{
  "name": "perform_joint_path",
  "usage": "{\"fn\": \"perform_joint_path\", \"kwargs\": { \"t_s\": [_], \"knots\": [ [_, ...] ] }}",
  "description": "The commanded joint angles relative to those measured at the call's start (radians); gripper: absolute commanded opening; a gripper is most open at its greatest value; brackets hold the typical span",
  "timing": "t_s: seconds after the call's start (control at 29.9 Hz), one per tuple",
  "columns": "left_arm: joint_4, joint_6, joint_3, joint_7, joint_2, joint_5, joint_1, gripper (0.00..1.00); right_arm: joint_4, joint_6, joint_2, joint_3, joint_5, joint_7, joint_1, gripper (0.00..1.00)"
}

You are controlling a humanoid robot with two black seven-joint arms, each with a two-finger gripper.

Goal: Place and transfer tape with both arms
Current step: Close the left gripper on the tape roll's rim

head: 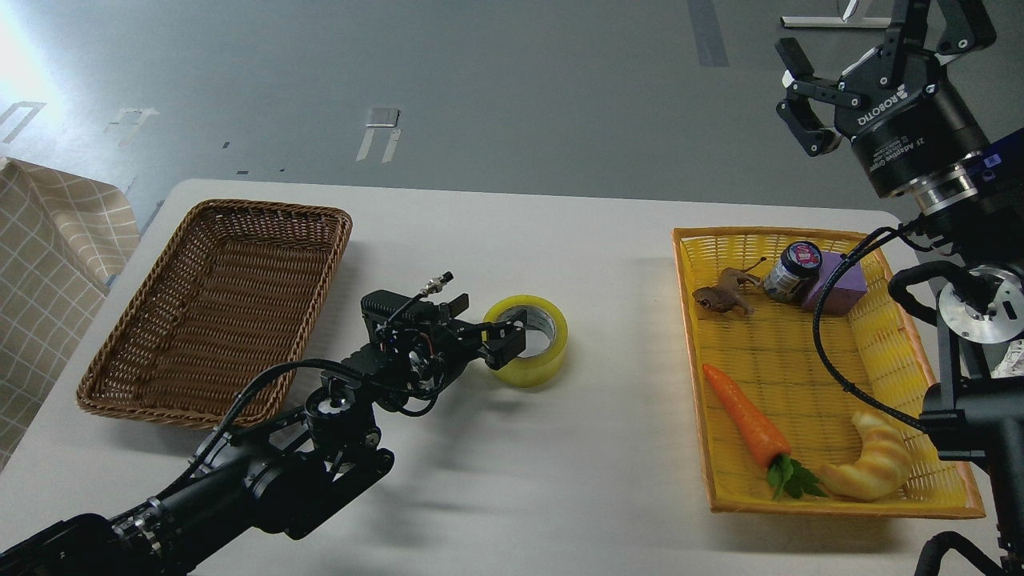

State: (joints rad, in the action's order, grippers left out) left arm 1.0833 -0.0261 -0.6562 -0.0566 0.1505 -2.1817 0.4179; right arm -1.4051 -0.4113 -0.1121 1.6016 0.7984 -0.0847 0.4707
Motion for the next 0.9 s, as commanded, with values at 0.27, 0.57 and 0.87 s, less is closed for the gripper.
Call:
{"fn": "perform_joint_path", "kwargs": {
  "t_s": [0.27,0.57,0.87],
  "knots": [
    [-0.005,0.002,0.027,0.012,0.004,0.0,0.015,0.97,-0.002,0.0,-0.001,0.0,0.001,0.003,-0.013,1.0],
    [-0.028,0.009,0.029,0.029,0.017,0.0,0.027,0.96,-0.005,-0.001,-0.003,0.0,0.001,0.003,-0.033,1.0],
    [-0.029,0.018,0.029,0.038,0.018,0.0,0.029,0.96,-0.008,-0.017,-0.014,0.0,-0.001,0.006,-0.043,1.0]
  ]
}}
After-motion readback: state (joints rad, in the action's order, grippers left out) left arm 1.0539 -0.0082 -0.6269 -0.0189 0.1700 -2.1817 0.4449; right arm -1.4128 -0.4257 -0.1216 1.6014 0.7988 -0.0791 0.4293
